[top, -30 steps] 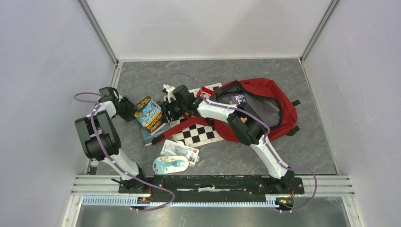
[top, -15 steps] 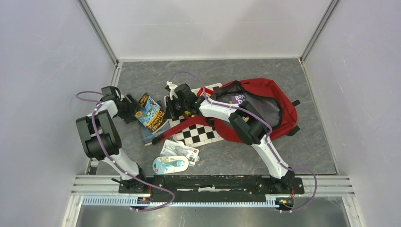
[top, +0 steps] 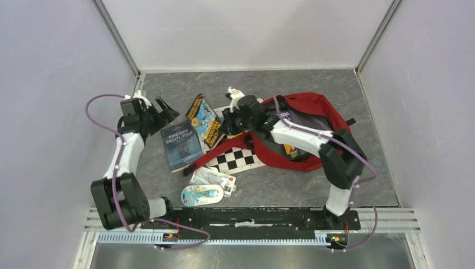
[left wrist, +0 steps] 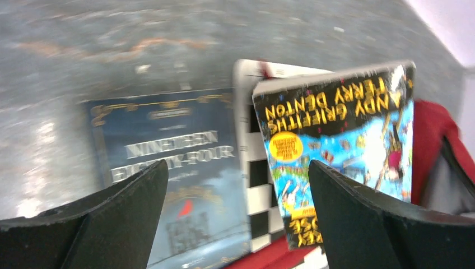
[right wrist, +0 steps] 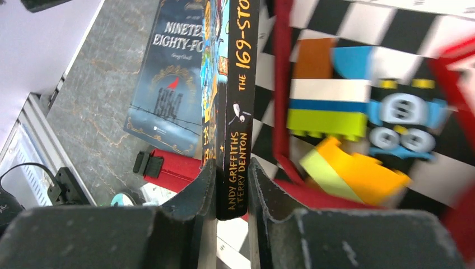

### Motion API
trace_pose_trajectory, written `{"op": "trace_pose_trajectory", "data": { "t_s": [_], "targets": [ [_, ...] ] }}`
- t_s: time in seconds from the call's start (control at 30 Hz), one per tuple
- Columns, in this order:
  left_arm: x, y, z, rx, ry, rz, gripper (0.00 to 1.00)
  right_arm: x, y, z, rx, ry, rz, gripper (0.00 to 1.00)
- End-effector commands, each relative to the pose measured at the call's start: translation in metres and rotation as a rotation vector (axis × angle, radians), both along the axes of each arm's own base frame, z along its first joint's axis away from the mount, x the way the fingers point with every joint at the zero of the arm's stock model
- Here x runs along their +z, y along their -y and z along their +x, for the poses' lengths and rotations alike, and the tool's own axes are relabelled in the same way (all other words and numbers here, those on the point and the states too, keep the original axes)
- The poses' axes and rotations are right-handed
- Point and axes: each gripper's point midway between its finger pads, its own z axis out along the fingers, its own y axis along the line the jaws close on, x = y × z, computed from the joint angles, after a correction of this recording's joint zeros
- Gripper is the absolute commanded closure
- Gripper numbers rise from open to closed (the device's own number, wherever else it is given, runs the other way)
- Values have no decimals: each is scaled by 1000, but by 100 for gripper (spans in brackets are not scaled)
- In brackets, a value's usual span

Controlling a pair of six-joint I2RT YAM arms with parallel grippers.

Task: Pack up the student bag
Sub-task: Pick up the book from the center of the board.

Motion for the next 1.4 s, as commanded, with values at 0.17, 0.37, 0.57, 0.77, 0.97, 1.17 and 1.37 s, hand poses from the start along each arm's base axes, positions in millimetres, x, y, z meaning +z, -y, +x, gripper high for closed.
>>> {"op": "trace_pose_trajectory", "data": {
  "t_s": [0.17, 0.37, 0.57, 0.77, 0.97, 1.17, 1.37],
  "targets": [
    [106, 146, -18, -579, 481, -208, 0, 142, 81, -5, -117, 326, 190, 100],
    [140, 201, -53, -811, 597, -434, 0, 184, 91, -48, -38, 355, 349, 100],
    [160, 214, -72, -881, 665, -535, 0, 216, 83, -79, 50, 382, 438, 100],
    [186, 219, -91, -950, 753, -640, 0, 246, 78, -97, 104, 406, 532, 100],
    [198, 219, -100, -977, 774, -726, 9, 249, 80, -92, 64, 423, 521, 100],
    [198, 219, -98, -972, 770, -745, 47, 236, 88, -80, -10, 426, 466, 100],
    [196, 219, -96, -964, 758, -749, 79, 224, 105, -66, -122, 439, 395, 100]
  ]
}}
